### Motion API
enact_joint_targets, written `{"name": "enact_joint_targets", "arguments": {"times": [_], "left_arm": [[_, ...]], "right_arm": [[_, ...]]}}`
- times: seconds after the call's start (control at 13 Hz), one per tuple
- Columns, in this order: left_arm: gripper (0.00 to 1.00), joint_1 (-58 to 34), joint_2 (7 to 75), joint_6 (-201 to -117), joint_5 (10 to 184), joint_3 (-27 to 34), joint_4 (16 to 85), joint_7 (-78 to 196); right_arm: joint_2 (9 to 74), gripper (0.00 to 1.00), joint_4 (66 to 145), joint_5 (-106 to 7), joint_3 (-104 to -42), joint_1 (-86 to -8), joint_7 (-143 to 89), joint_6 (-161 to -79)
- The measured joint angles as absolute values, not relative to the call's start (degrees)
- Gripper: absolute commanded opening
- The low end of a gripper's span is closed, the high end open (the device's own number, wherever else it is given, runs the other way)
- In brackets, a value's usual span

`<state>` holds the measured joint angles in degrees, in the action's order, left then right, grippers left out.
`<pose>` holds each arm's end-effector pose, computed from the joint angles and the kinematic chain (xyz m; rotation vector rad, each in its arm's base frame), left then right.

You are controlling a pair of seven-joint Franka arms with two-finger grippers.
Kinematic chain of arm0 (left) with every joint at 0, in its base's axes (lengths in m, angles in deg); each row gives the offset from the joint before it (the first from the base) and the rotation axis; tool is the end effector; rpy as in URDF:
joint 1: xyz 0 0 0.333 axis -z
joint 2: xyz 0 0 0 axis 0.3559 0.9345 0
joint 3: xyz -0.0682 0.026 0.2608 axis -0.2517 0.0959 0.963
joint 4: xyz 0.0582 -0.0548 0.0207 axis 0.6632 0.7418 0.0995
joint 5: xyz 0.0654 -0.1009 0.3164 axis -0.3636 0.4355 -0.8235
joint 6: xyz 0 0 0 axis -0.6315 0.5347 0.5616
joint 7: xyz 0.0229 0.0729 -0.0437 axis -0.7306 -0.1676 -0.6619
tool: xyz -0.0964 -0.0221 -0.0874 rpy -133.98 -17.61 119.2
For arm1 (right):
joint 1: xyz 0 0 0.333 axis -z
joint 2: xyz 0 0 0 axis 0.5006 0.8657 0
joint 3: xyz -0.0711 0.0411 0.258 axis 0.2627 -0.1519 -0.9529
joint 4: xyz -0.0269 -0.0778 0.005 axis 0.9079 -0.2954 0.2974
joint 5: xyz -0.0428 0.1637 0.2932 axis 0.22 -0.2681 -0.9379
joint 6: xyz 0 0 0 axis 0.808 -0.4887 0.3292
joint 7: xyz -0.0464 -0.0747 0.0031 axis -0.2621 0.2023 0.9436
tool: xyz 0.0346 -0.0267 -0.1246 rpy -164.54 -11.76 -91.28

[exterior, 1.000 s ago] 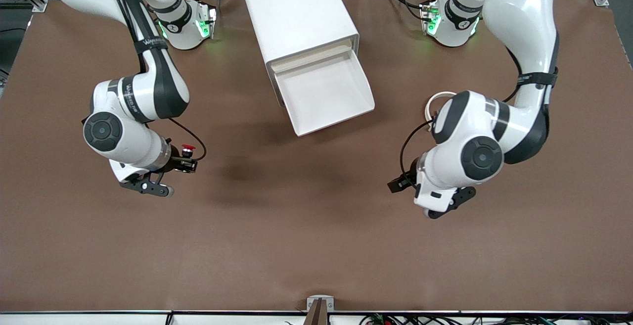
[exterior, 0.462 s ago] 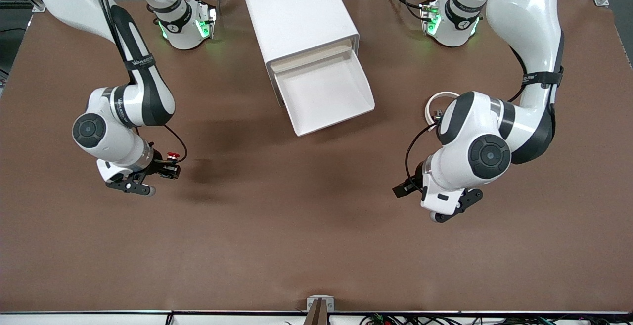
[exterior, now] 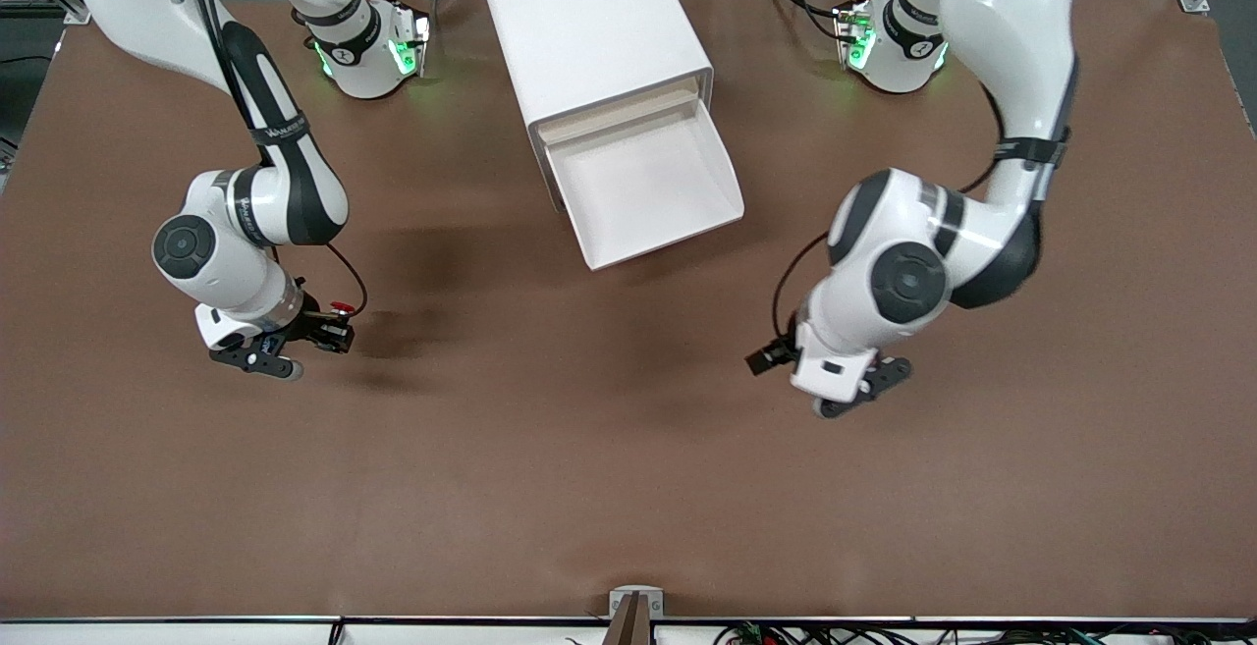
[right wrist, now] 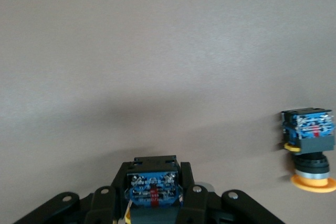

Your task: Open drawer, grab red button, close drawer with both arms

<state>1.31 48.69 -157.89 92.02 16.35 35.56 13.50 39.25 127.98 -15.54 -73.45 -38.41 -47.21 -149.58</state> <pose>0.5602 -0.2888 0.3044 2.9873 0.7134 -0.1477 0.5353 0.0305 0.2175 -3.1116 0.3827 -0.0760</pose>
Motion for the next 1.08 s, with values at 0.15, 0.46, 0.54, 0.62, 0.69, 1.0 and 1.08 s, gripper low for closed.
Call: {"name": "enact_joint_targets", "arguments": {"times": [0.15, 0.46, 0.54, 0.62, 0.69, 1.0, 1.08], "left_arm": [[1.00, 4.09, 46.79, -160.05, 92.02, 16.21, 40.26, 11.96], [1.00, 9.09, 45.37, -160.95, 92.00, 16.14, 44.64, 8.54], [1.00, 10.19, 45.36, -161.01, 92.00, 16.11, 45.50, 8.21], [1.00, 11.42, 45.37, -161.09, 92.00, 16.09, 46.33, 7.59], [1.00, 12.67, 45.37, -161.24, 92.00, 16.09, 46.96, 6.76], [1.00, 15.32, 45.25, -161.50, 91.99, 15.51, 47.47, 4.31], [1.00, 15.32, 45.21, -161.43, 91.99, 14.71, 47.50, 3.69]], "right_arm": [[39.74, 0.00, 128.42, -15.54, -73.45, -36.79, -45.12, -150.38], [42.58, 0.00, 128.50, -15.54, -73.46, -35.12, -42.18, -153.58], [43.35, 0.00, 128.50, -15.54, -73.46, -34.97, -41.63, -154.51], [43.96, 0.00, 128.50, -15.54, -73.46, -34.92, -41.39, -154.94], [44.34, 0.00, 128.50, -15.54, -73.47, -34.91, -41.31, -155.09], [44.62, 1.00, 128.42, -15.54, -73.48, -34.84, -39.97, -155.15], [44.61, 1.00, 128.38, -15.54, -73.48, -34.72, -39.88, -155.16]]}}
